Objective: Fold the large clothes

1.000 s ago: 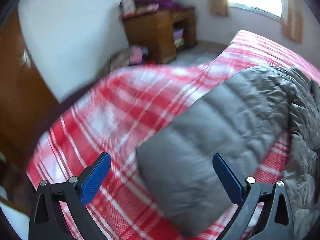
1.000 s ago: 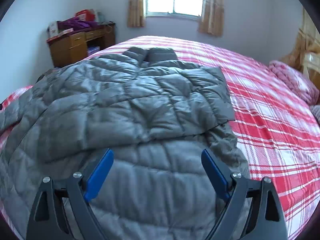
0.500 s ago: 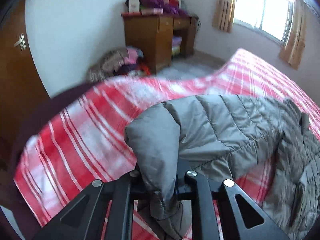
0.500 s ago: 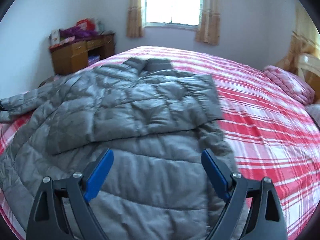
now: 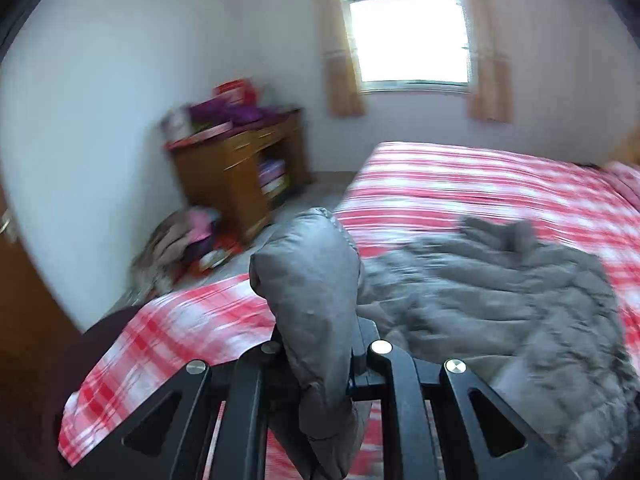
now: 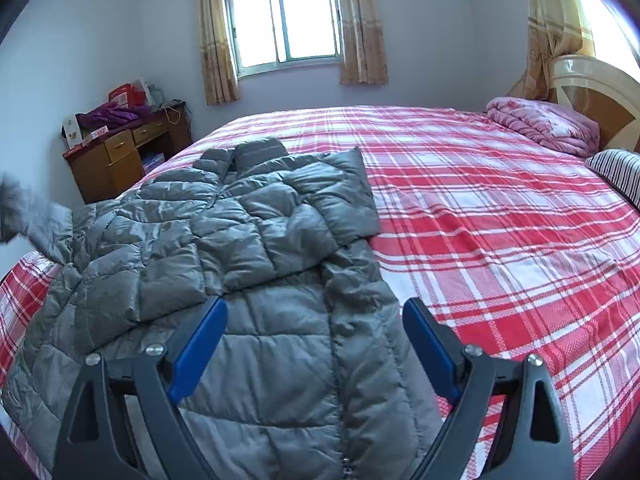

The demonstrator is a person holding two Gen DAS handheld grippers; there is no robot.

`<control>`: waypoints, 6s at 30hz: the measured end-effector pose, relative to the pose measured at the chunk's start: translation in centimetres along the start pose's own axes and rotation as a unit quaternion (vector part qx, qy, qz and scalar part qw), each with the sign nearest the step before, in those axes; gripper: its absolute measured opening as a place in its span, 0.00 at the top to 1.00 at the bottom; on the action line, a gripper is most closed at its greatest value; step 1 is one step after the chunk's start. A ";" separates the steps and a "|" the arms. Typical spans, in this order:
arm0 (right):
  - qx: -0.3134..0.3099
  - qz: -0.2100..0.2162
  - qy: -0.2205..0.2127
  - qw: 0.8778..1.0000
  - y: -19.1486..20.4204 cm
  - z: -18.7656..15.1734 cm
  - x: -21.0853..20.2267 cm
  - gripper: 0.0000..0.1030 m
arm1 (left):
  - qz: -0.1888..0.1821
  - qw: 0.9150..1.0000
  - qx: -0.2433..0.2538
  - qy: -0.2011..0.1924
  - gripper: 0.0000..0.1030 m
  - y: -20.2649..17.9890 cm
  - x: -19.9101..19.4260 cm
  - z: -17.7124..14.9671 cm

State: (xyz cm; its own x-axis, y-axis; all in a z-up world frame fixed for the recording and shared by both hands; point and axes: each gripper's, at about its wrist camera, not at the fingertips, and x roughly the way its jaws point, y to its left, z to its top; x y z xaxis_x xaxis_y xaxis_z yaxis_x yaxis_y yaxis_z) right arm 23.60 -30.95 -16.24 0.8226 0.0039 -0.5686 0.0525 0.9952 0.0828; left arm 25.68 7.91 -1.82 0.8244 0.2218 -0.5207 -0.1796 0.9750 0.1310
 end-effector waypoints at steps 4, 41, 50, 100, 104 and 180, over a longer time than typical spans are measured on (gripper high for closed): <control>0.002 -0.002 0.002 1.000 -0.8 -0.5 -0.1 0.11 | -0.040 0.998 0.047 -0.010 0.88 -6.9 -0.7 -0.1; 0.011 0.098 0.096 0.991 6.6 4.9 7.2 0.19 | 0.152 0.979 0.000 0.137 0.11 -2.1 15.1 -12.3; -0.016 0.091 0.109 0.990 8.3 2.6 8.5 0.85 | 0.130 0.981 -0.040 0.141 0.08 -0.5 15.8 -13.2; 0.024 0.054 0.085 0.995 8.3 4.5 14.5 0.55 | 0.044 0.985 -0.029 0.164 0.01 -10.1 25.3 -6.1; 0.029 0.052 0.098 0.993 8.1 4.3 15.1 0.56 | 0.052 0.985 -0.019 0.164 0.01 -10.4 25.6 -6.0; 0.088 -0.102 0.142 0.981 -2.7 12.4 24.3 0.10 | 0.006 0.991 -0.004 0.134 0.01 -13.4 28.0 2.4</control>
State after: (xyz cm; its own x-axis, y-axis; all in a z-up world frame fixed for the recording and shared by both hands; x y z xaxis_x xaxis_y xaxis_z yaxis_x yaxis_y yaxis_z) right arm 50.50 -34.74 -20.10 0.5952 -0.1405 -0.7912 0.3163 0.9461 0.0699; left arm 52.49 1.04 -16.12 0.6501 0.2274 -0.7250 -0.1938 0.9722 0.1312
